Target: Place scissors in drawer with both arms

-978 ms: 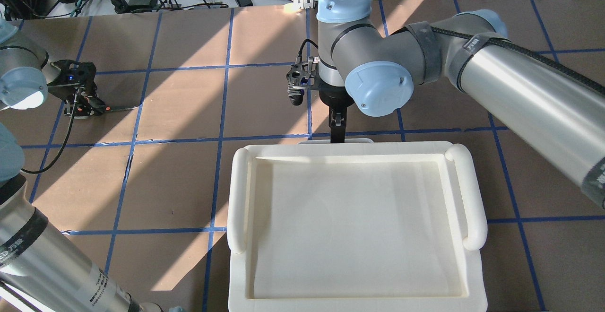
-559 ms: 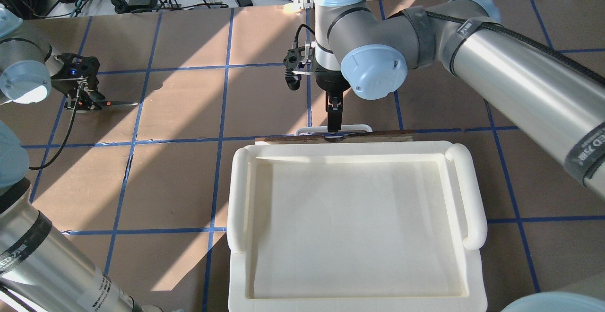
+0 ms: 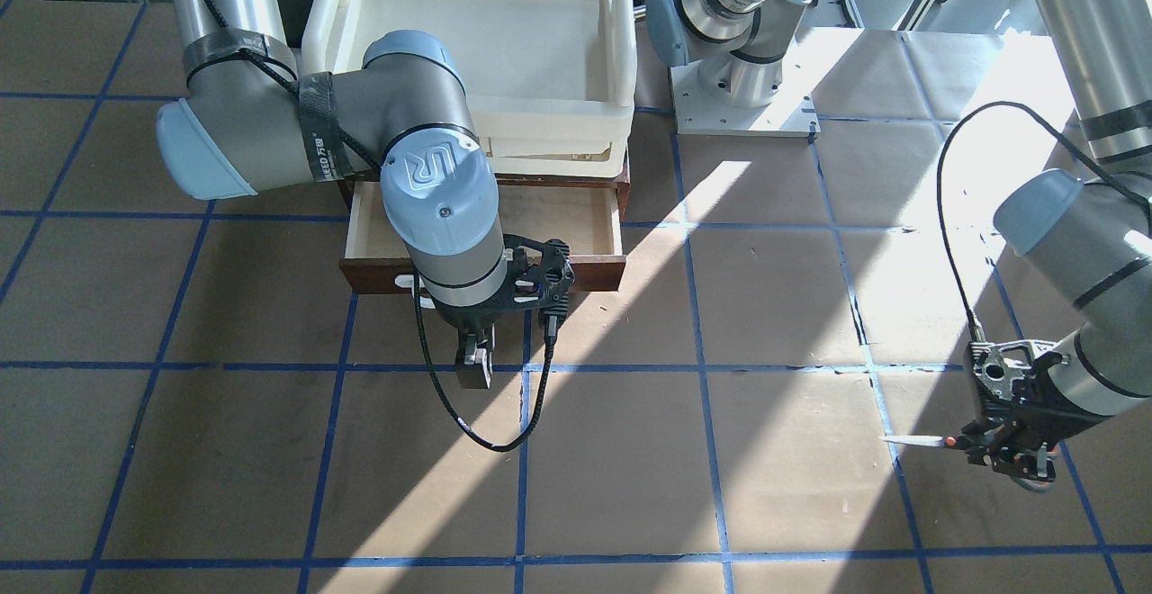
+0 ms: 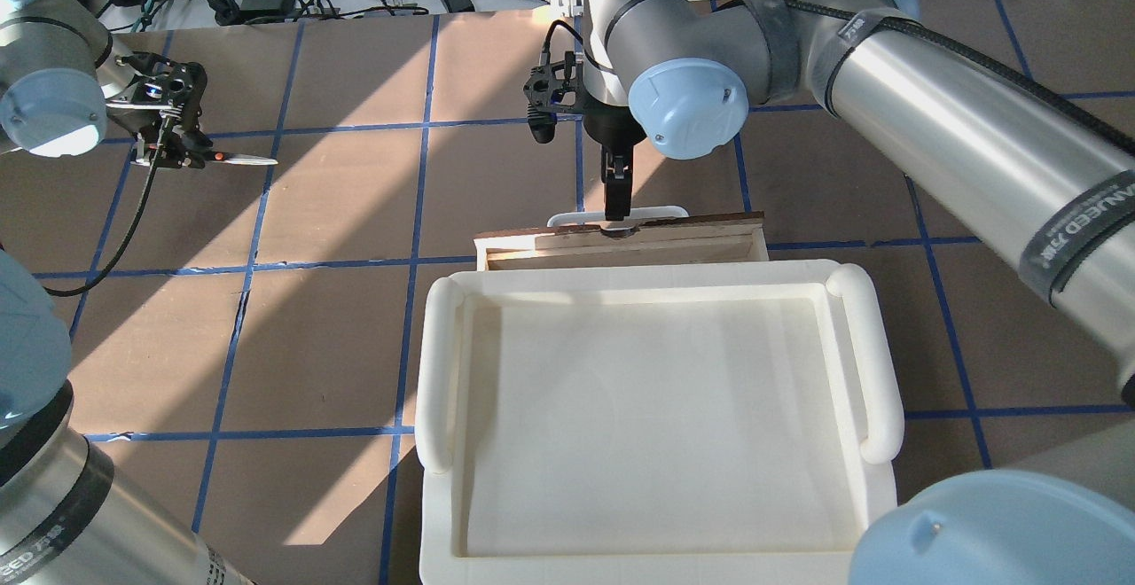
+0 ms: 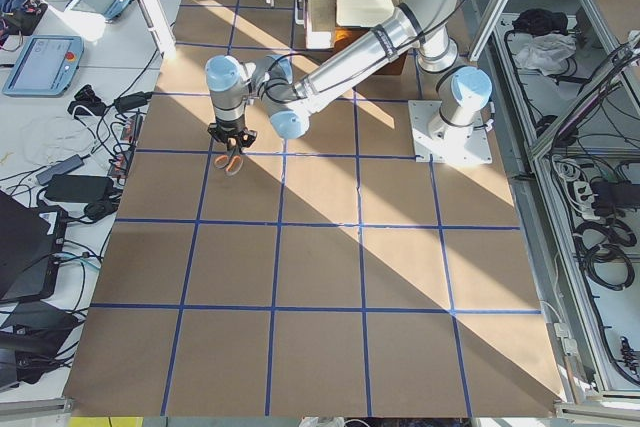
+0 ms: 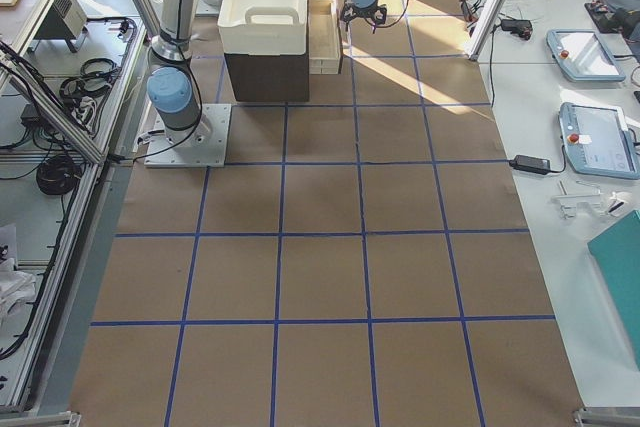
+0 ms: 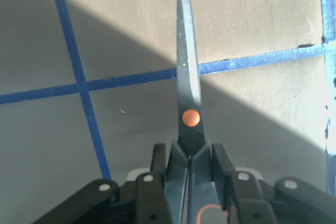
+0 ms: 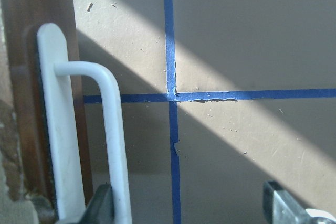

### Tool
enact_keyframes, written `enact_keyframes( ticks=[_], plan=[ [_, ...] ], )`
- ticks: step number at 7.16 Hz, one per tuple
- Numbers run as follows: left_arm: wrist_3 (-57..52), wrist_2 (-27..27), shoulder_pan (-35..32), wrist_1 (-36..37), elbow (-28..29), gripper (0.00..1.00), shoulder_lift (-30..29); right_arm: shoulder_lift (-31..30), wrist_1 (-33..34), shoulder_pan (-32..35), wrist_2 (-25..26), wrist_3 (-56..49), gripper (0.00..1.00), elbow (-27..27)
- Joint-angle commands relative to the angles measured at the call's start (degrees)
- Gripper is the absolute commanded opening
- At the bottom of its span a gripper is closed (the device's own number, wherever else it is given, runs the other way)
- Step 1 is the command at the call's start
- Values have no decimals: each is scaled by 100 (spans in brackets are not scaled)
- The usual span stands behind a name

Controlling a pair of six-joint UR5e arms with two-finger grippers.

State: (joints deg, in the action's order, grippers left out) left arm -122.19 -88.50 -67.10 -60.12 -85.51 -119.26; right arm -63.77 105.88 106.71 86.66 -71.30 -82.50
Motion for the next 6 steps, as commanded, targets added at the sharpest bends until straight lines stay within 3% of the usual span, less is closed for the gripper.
enact_keyframes(
  ticks=[1, 5, 6],
  plan=[
    [46, -18, -242, -254, -1, 0, 358, 93, 12, -114, -8, -120, 100, 146],
    [46, 17, -216, -352, -19, 0, 439, 58, -197, -387, -44, -174, 100, 338],
    [46, 17, -207, -352, -27, 0, 430, 32, -373, -335, -278, -78, 100, 322]
  ],
)
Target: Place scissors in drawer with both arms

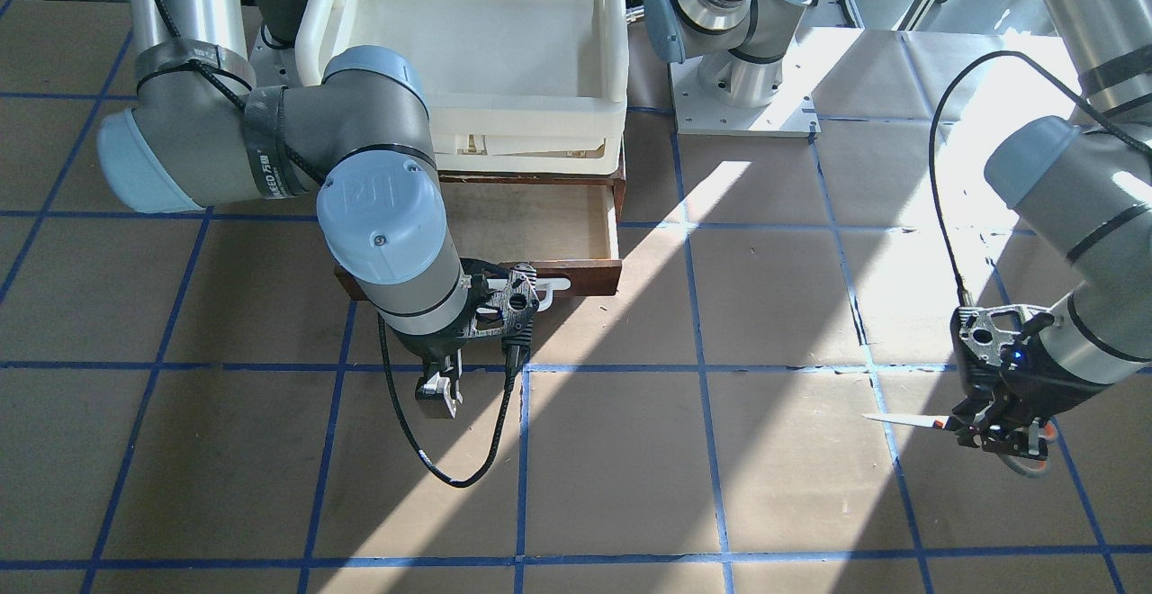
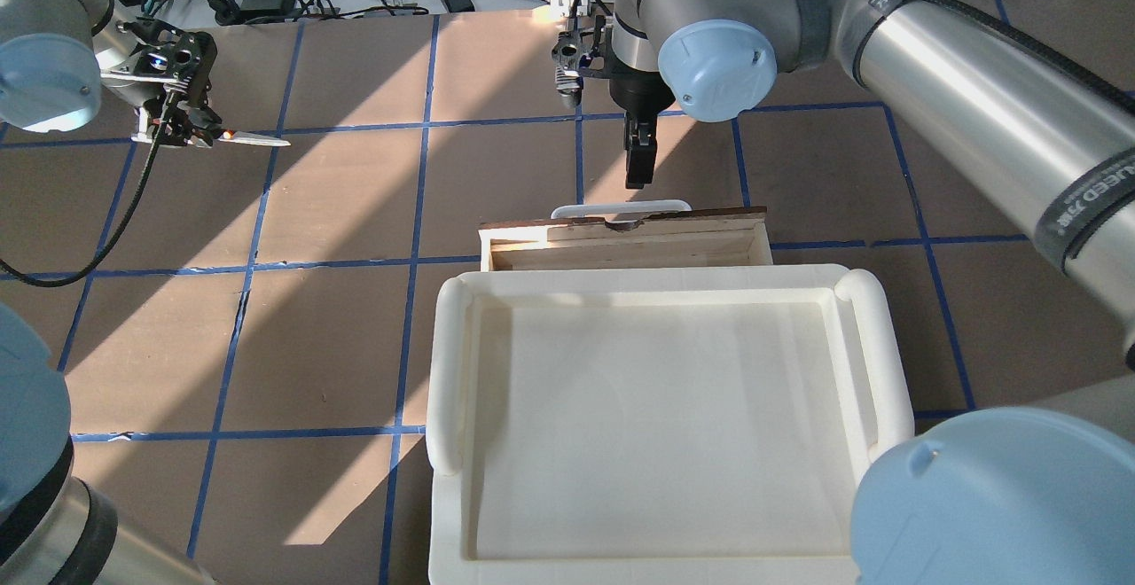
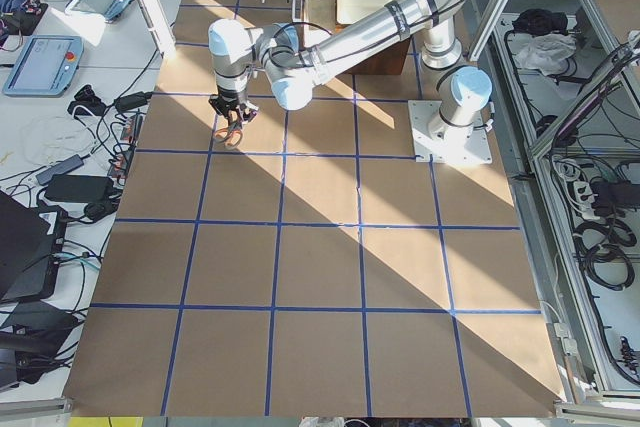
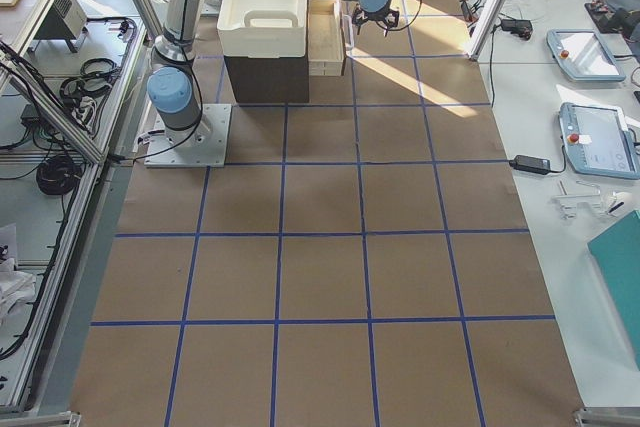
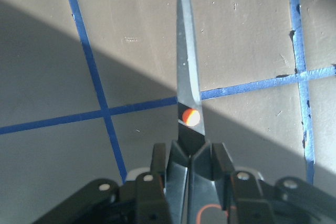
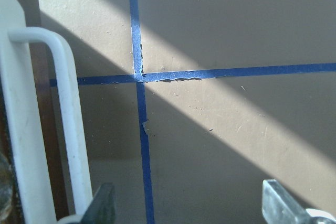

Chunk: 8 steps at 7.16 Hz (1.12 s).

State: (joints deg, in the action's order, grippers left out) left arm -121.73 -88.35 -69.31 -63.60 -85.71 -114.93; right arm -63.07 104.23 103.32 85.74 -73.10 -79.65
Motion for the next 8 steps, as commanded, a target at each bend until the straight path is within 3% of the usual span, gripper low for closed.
enact_keyframes(
  ticks=[1, 3, 5, 8],
  plan=[
    [9, 2, 14, -4, -16, 0, -12, -39, -236, 30, -216, 155, 100, 3],
    [0, 2, 14, -30, -25, 0, -30, -47, -166, 83, -207, 182, 100, -400],
    [9, -15, 14, -30, -51, 0, -30, -48, -166, 92, -207, 226, 100, -455],
    [9, 2, 14, -21, -51, 0, -82, 66, 379, 92, -216, 164, 100, -411]
  ],
)
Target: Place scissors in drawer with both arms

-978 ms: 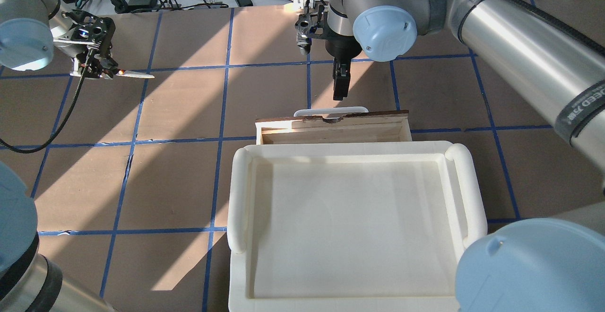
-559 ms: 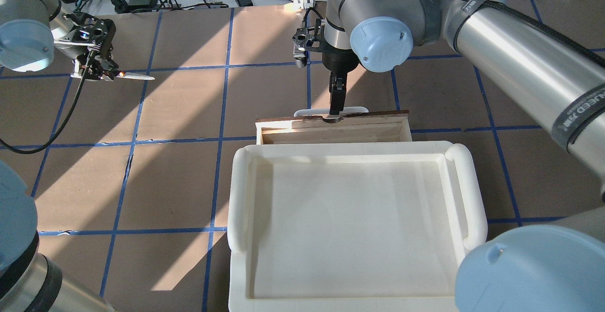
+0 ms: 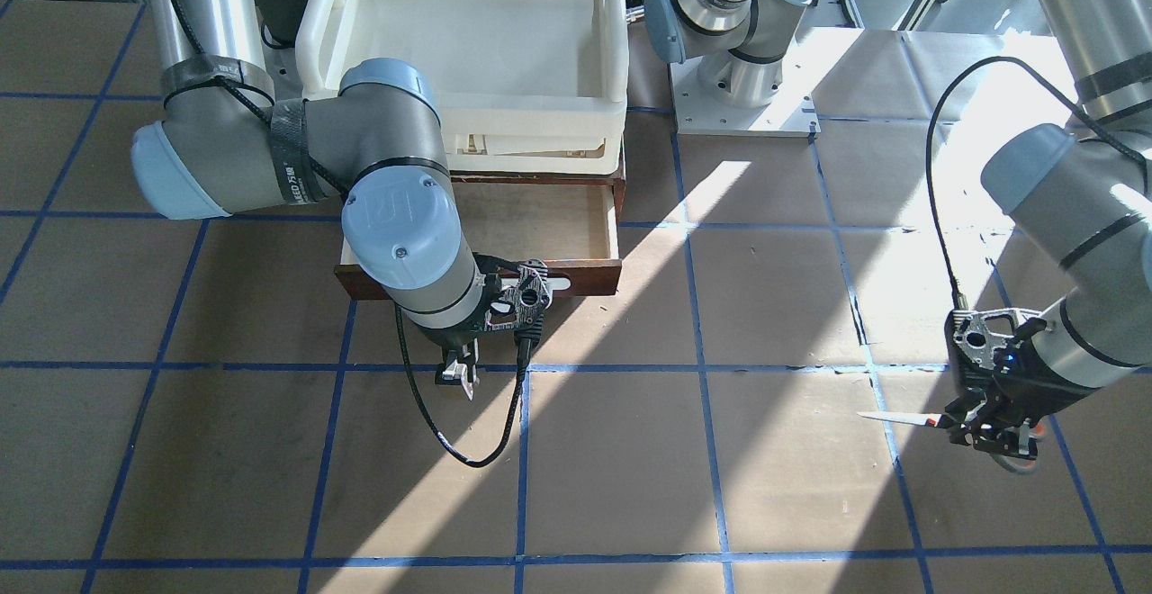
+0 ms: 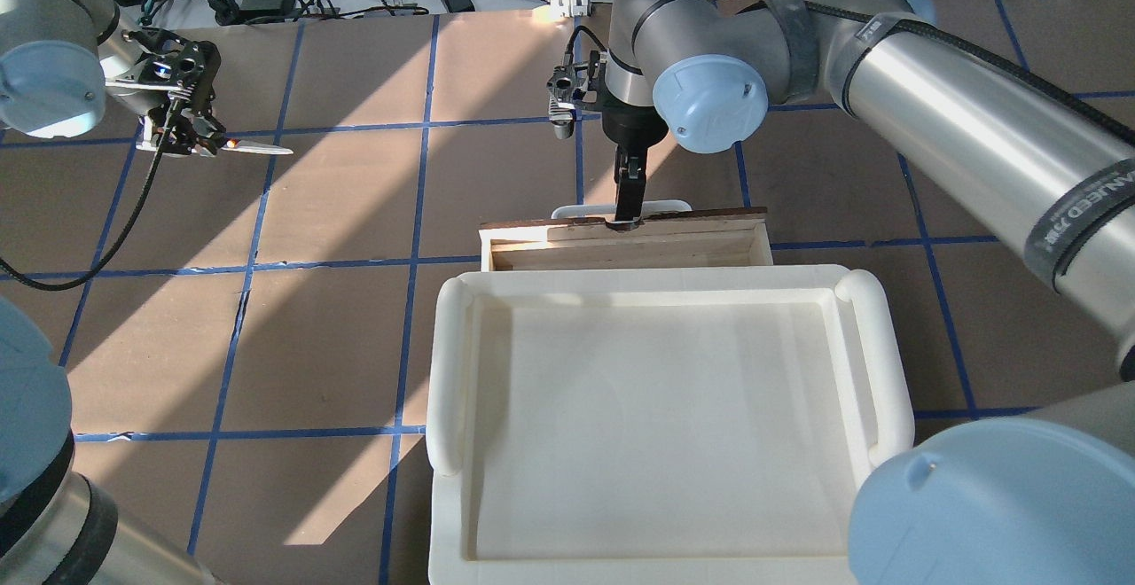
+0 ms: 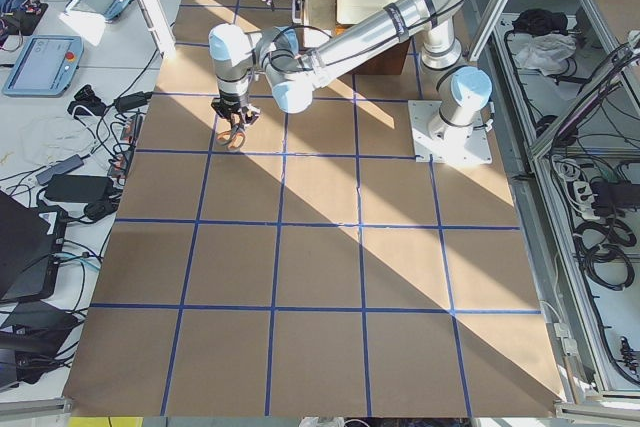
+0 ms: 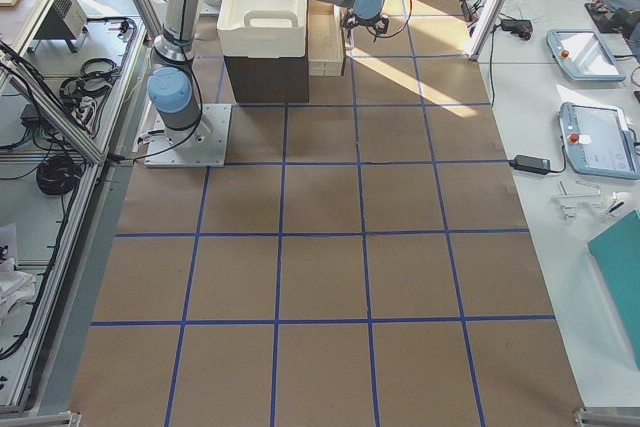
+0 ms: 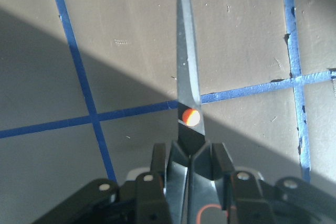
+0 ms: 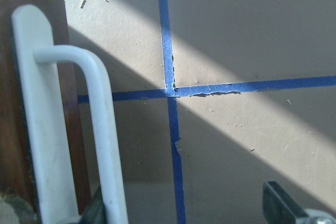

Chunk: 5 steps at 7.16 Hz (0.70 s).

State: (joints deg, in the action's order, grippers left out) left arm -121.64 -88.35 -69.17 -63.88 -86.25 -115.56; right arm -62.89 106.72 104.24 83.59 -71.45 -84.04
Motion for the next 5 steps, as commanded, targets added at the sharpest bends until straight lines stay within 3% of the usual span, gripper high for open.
enact_keyframes(
  ticks=[1, 5],
  plan=[
    [0, 2, 0, 7, 3, 0, -28, 57, 138, 0, -1, -9, 100, 54],
    [0, 10, 0, -2, -6, 0, -72, 136, 147, -97, -1, -220, 100, 256]
  ],
)
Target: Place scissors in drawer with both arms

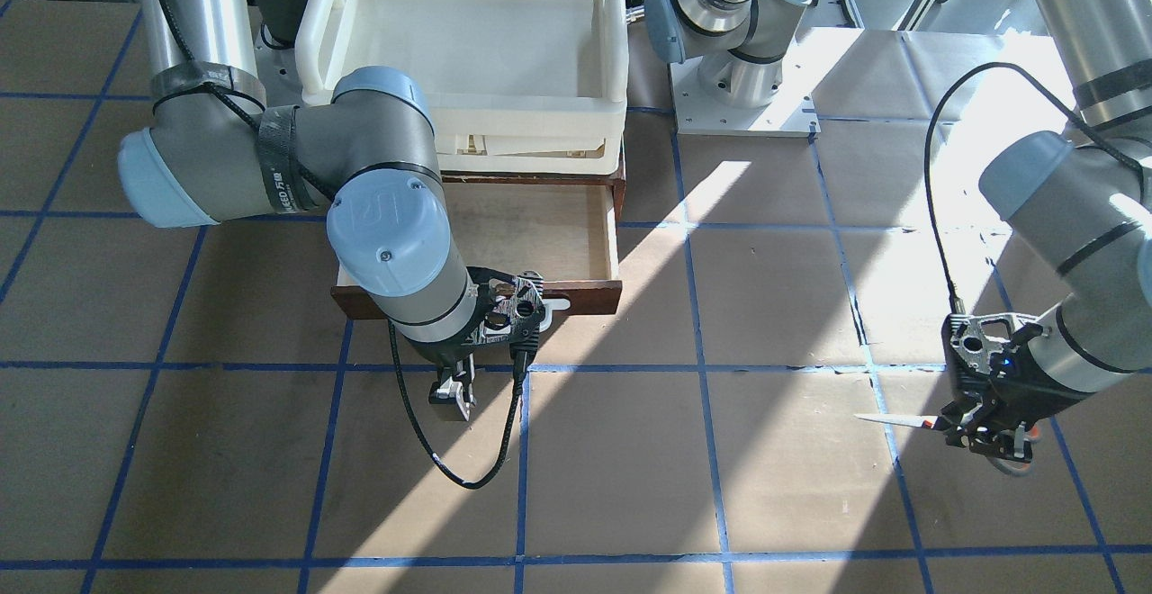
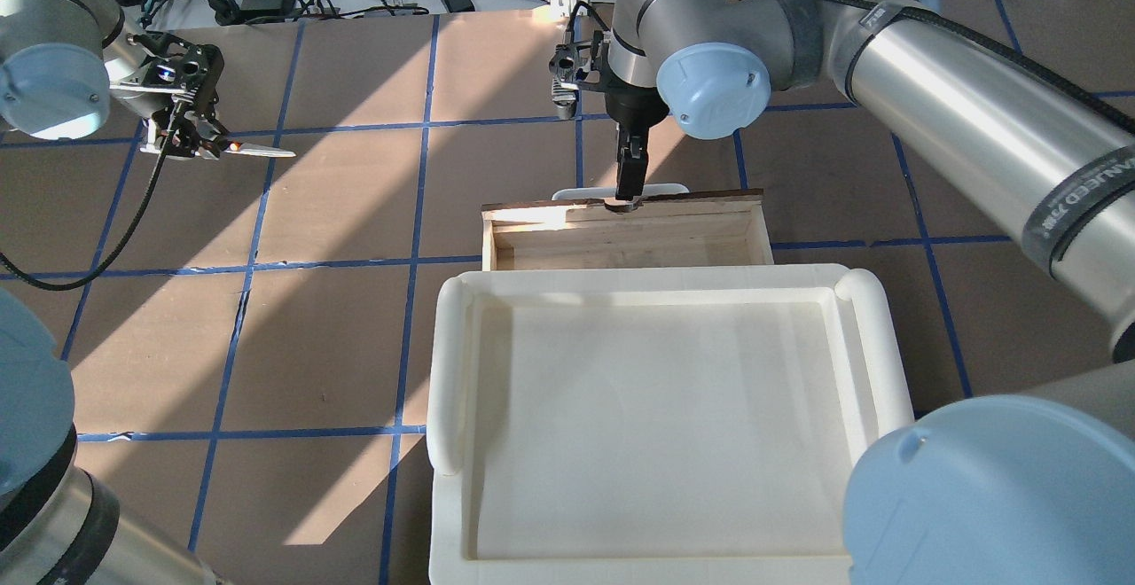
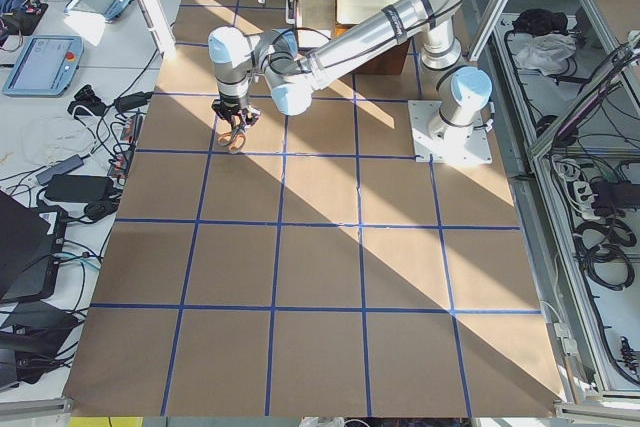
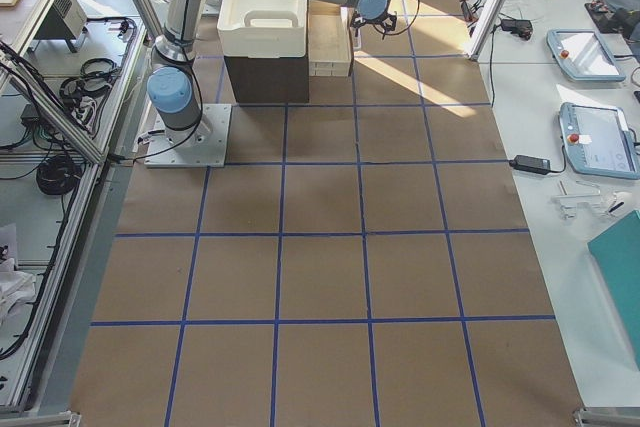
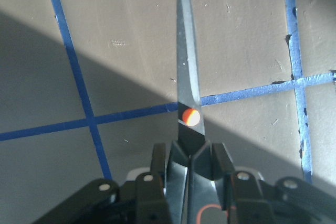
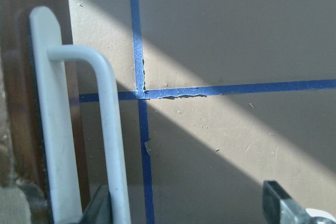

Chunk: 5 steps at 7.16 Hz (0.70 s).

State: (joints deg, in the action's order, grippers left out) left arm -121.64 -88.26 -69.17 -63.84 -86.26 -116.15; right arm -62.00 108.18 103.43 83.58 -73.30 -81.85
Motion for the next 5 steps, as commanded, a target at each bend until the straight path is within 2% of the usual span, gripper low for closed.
enact_keyframes(
  ticks=[1, 5],
  plan=[
    [0, 1, 0, -6, -5, 0, -22, 152, 167, -15, 0, -105, 100, 38],
    [9, -7, -9, -6, -5, 0, -31, 224, 239, -33, -61, -105, 100, 284]
  ],
)
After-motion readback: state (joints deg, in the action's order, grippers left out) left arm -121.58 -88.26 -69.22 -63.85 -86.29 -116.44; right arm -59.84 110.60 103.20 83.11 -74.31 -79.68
